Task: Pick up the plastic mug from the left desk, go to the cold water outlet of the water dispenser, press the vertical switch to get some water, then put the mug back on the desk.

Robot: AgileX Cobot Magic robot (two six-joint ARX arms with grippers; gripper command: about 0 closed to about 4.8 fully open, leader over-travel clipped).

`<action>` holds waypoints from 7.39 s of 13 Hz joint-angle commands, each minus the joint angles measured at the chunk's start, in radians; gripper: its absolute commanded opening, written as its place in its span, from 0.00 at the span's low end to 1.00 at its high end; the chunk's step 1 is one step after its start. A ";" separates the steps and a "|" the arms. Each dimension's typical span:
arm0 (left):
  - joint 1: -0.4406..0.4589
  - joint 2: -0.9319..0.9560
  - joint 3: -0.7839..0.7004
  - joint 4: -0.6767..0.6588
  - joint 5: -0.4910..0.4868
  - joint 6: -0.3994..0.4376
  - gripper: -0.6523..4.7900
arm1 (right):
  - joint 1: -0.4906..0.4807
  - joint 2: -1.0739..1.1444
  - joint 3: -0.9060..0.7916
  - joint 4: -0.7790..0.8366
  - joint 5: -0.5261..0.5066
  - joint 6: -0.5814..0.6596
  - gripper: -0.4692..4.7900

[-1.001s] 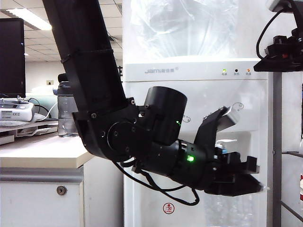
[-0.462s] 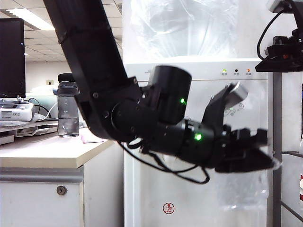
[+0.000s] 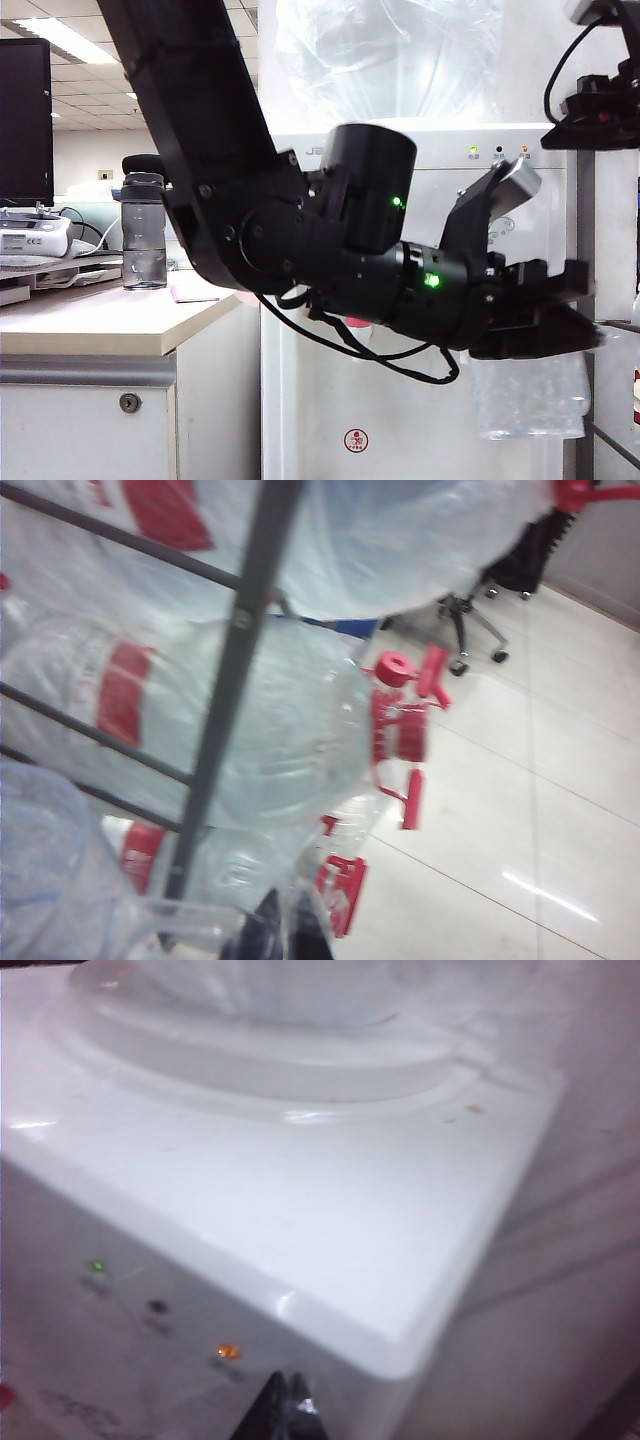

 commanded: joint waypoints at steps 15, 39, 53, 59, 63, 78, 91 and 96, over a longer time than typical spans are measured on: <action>-0.031 -0.234 -0.103 0.091 0.034 0.112 0.11 | -0.029 -0.014 0.016 0.079 0.001 0.094 0.08; 0.190 -0.752 -0.103 -0.291 0.033 0.335 0.11 | -0.026 -0.137 0.065 0.092 0.063 0.246 0.08; 0.546 -0.817 -0.103 -0.398 0.033 0.446 0.11 | -0.026 -0.137 0.065 0.092 0.063 0.246 0.08; 0.687 -0.791 -0.103 -0.438 0.034 0.498 0.11 | -0.026 -0.137 0.065 0.092 0.063 0.246 0.08; 0.758 -0.715 -0.103 -0.413 0.034 0.497 0.11 | -0.026 -0.137 0.065 0.092 0.063 0.246 0.08; 0.804 -0.286 -0.103 -0.047 -0.012 0.430 0.11 | -0.026 -0.137 0.065 0.092 0.063 0.246 0.08; 0.831 -0.199 -0.148 -0.033 -0.005 0.420 0.11 | -0.026 -0.137 0.064 0.068 0.063 0.242 0.08; 0.831 -0.200 -0.166 -0.072 -0.005 0.356 0.39 | -0.026 -0.137 0.065 0.070 0.063 0.242 0.08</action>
